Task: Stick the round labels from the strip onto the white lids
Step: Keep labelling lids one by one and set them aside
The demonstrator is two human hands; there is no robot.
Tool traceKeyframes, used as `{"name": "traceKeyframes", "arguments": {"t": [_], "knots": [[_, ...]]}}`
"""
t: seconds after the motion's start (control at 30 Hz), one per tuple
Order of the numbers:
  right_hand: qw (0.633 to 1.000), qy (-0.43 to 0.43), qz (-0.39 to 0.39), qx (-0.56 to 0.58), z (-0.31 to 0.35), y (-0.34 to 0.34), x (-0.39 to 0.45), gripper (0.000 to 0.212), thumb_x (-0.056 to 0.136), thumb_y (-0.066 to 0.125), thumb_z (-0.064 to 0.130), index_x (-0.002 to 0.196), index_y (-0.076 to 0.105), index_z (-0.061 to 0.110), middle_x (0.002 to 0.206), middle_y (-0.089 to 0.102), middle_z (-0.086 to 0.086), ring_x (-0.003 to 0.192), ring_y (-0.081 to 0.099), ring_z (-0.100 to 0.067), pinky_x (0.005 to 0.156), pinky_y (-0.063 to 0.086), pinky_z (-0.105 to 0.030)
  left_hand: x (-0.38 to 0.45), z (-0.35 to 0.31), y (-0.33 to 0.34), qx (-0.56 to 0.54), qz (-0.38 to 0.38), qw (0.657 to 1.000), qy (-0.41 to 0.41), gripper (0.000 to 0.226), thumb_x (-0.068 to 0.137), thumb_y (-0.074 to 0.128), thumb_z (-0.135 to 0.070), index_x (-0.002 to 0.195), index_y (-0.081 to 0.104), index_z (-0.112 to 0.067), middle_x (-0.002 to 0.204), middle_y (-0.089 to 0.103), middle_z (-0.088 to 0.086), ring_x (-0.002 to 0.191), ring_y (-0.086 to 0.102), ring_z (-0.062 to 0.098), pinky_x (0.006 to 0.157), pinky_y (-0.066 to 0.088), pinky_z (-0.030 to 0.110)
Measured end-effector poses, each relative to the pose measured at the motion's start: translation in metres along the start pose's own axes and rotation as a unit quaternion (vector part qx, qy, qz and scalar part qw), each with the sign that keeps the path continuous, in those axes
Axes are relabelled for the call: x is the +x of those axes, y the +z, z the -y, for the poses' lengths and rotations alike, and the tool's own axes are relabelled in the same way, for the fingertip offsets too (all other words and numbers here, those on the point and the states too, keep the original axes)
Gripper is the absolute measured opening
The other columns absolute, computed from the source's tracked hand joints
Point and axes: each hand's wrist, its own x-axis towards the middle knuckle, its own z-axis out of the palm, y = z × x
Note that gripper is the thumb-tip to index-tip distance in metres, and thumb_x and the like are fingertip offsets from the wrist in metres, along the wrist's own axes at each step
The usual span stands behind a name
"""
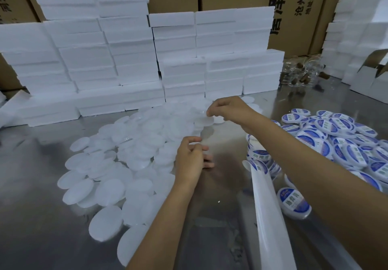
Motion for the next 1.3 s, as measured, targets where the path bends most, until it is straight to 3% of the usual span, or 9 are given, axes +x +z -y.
{"name": "traceKeyframes", "arguments": {"t": [0.13, 0.3, 0.57, 0.7, 0.8, 0.93, 1.03, 1.13, 1.3], "knots": [[0.992, 0.087, 0.006, 0.089, -0.003, -0.002, -0.012, 0.006, 0.082, 0.072, 0.019, 0.087, 0.071, 0.017, 0.099, 0.072, 0.001, 0.087, 0.063, -0.014, 0.077, 0.049, -0.028, -0.006, -0.001, -0.001, -0.01, -0.006, 1.0, 0.006, 0.028, 0.099, 0.036, 0.0, 0.113, 0.058, -0.01, 0.105, 0.066, 0.021, 0.071, 0.063, 0.031, 0.069, 0.059, 0.049], [0.976, 0.137, -0.001, 0.17, -0.008, 0.001, -0.027, 0.008, 0.081, 0.071, 0.019, 0.089, 0.07, 0.017, 0.089, 0.073, 0.004, 0.083, 0.064, -0.014, 0.076, 0.051, -0.028, -0.013, -0.004, -0.005, -0.02, -0.016, 1.0, 0.01, 0.028, 0.099, 0.036, 0.0, 0.11, 0.06, -0.009, 0.089, 0.063, 0.017, 0.062, 0.058, 0.028, 0.047, 0.053, 0.031], [0.969, 0.103, 0.02, 0.225, -0.001, -0.006, -0.041, 0.011, 0.092, 0.063, 0.019, 0.101, 0.068, 0.014, 0.097, 0.073, -0.001, 0.086, 0.069, -0.016, 0.077, 0.049, -0.029, -0.013, -0.012, -0.01, -0.047, -0.05, 0.997, 0.04, 0.018, 0.1, 0.051, -0.01, 0.114, 0.06, -0.018, 0.093, 0.067, 0.012, 0.065, 0.066, 0.02, 0.054, 0.056, 0.028], [0.957, 0.09, 0.102, 0.256, 0.007, -0.009, -0.059, 0.017, 0.095, 0.06, 0.019, 0.106, 0.069, 0.011, 0.097, 0.074, -0.002, 0.084, 0.07, -0.016, 0.073, 0.051, -0.026, -0.018, -0.023, -0.009, -0.168, 0.054, 0.984, 0.036, 0.042, 0.097, 0.066, -0.028, 0.136, 0.05, -0.028, 0.12, 0.065, 0.005, 0.102, 0.073, 0.023, 0.082, 0.062, 0.039], [0.946, 0.075, 0.154, 0.276, 0.011, -0.009, -0.077, 0.026, 0.096, 0.06, 0.015, 0.114, 0.069, 0.0, 0.104, 0.073, -0.01, 0.093, 0.07, -0.021, 0.077, 0.057, -0.025, -0.028, -0.033, -0.005, -0.206, 0.131, 0.968, 0.053, 0.038, 0.1, 0.063, -0.021, 0.136, 0.055, -0.027, 0.118, 0.073, 0.006, 0.106, 0.073, 0.028, 0.079, 0.062, 0.04], [0.993, 0.003, 0.041, 0.111, 0.013, -0.017, -0.098, 0.015, 0.093, 0.067, 0.018, 0.103, 0.076, 0.009, 0.096, 0.077, -0.005, 0.093, 0.073, -0.018, 0.083, 0.059, -0.026, -0.035, -0.038, -0.004, -0.186, 0.133, 0.97, 0.078, 0.031, 0.106, 0.049, -0.007, 0.13, 0.059, -0.023, 0.113, 0.075, 0.01, 0.1, 0.075, 0.03, 0.074, 0.062, 0.035], [0.995, -0.04, -0.079, -0.052, 0.005, -0.038, -0.111, 0.011, 0.093, 0.068, 0.02, 0.1, 0.076, 0.019, 0.094, 0.074, 0.008, 0.093, 0.068, -0.011, 0.081, 0.054, -0.026, -0.034, -0.038, -0.008, -0.121, 0.109, 0.985, 0.053, 0.025, 0.106, 0.044, -0.002, 0.122, 0.058, -0.015, 0.11, 0.072, 0.018, 0.087, 0.075, 0.032, 0.07, 0.063, 0.039], [0.99, -0.04, -0.049, -0.128, -0.014, -0.052, -0.129, 0.012, 0.093, 0.066, 0.016, 0.097, 0.075, 0.024, 0.095, 0.073, 0.012, 0.093, 0.066, -0.005, 0.082, 0.052, -0.025, -0.036, -0.035, -0.007, -0.036, 0.138, 0.989, -0.031, 0.014, 0.103, 0.052, -0.006, 0.116, 0.056, -0.006, 0.102, 0.066, 0.028, 0.071, 0.069, 0.035, 0.059, 0.062, 0.038], [0.983, -0.048, 0.0, -0.175, -0.048, -0.038, -0.149, 0.013, 0.09, 0.068, 0.023, 0.093, 0.07, 0.036, 0.088, 0.068, 0.022, 0.086, 0.06, 0.004, 0.072, 0.044, -0.01, -0.048, -0.022, 0.011, -0.046, 0.214, 0.969, -0.115, 0.042, 0.087, 0.077, -0.008, 0.124, 0.057, -0.002, 0.105, 0.07, 0.021, 0.081, 0.076, 0.031, 0.069, 0.063, 0.037]]}}
